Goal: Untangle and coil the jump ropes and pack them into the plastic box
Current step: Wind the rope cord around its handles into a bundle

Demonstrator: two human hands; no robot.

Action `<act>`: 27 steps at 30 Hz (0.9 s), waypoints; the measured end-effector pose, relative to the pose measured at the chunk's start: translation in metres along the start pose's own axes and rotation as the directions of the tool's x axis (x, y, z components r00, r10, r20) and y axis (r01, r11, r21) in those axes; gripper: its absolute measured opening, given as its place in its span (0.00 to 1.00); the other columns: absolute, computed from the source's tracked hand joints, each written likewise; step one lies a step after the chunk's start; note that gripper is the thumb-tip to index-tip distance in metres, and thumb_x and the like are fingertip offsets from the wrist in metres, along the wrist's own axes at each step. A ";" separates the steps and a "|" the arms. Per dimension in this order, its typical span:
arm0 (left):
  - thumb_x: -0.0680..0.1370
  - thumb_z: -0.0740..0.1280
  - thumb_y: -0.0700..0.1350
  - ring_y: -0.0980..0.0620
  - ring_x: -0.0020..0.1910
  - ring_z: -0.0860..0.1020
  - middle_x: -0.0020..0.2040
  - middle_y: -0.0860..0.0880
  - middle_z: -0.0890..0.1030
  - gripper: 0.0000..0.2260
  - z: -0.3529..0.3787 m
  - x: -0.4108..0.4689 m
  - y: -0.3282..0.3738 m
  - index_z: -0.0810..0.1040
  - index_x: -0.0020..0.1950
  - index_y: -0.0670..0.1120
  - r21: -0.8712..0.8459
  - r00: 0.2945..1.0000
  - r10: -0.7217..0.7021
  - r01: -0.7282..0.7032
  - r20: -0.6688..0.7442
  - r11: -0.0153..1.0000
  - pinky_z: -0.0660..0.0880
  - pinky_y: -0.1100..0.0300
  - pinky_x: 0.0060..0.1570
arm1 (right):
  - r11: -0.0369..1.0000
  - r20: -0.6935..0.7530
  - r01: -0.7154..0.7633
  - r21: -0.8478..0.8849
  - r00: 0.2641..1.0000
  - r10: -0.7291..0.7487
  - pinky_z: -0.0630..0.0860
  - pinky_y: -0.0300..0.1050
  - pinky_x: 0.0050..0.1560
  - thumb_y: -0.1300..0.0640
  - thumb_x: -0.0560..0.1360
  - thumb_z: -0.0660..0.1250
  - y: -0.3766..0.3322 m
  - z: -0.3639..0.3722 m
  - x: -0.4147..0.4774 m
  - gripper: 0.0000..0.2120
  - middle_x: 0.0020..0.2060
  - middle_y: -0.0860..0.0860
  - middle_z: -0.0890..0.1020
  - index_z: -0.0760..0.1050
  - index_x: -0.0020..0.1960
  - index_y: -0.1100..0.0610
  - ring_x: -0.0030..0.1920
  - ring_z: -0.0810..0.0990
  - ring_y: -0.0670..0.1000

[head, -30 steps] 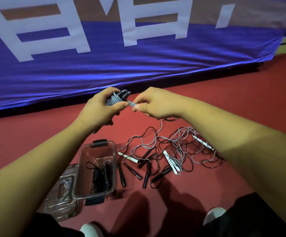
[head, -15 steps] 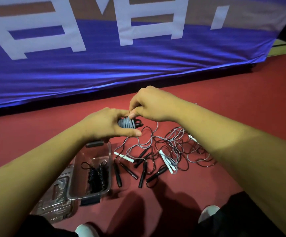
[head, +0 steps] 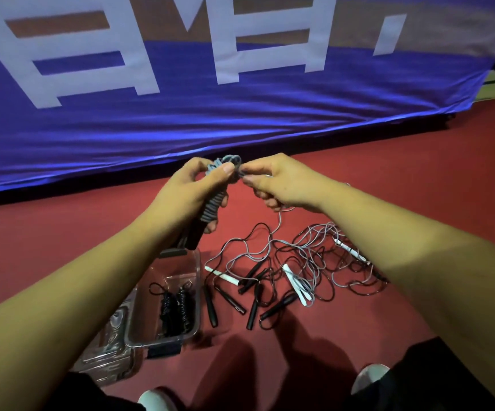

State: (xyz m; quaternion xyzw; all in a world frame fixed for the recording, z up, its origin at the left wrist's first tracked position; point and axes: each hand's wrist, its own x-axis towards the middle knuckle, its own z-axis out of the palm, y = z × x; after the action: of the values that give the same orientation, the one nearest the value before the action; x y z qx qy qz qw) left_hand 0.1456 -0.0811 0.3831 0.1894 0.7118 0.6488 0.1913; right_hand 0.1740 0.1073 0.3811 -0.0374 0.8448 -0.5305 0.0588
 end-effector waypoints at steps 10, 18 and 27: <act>0.73 0.71 0.33 0.48 0.21 0.71 0.35 0.44 0.75 0.23 -0.005 0.008 -0.003 0.76 0.63 0.52 0.014 0.998 -0.052 0.052 0.032 0.999 0.69 0.61 0.23 | 0.925 0.070 0.083 -0.372 0.996 -0.062 0.69 0.43 0.31 0.57 0.81 0.61 -0.014 -0.002 -0.005 0.09 0.28 0.51 0.71 0.78 0.46 0.54 0.28 0.69 0.50; 0.72 0.68 0.36 0.48 0.19 0.69 0.29 0.48 0.74 0.15 0.000 0.019 -0.031 0.78 0.51 0.54 0.412 0.985 0.000 0.071 -0.171 0.908 0.70 0.59 0.23 | 0.659 0.107 0.109 -0.744 0.993 -0.043 0.66 0.44 0.36 0.53 0.79 0.64 -0.021 0.017 -0.002 0.19 0.27 0.52 0.71 0.68 0.30 0.57 0.33 0.71 0.56; 0.71 0.72 0.41 0.56 0.23 0.77 0.28 0.55 0.77 0.12 -0.011 0.008 -0.020 0.78 0.51 0.53 0.849 0.930 -0.241 -0.119 0.277 0.516 0.74 0.63 0.25 | 0.483 0.280 0.262 -0.836 0.959 -0.036 0.71 0.44 0.42 0.49 0.77 0.65 -0.028 0.024 -0.026 0.08 0.43 0.51 0.81 0.81 0.52 0.48 0.45 0.77 0.55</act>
State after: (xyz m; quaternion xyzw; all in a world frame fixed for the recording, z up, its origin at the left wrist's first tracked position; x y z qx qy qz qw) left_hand 0.1327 -0.0884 0.3639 0.3485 0.8959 0.1611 0.2236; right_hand 0.2033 0.0766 0.3975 -0.1949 0.9770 -0.0305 0.0806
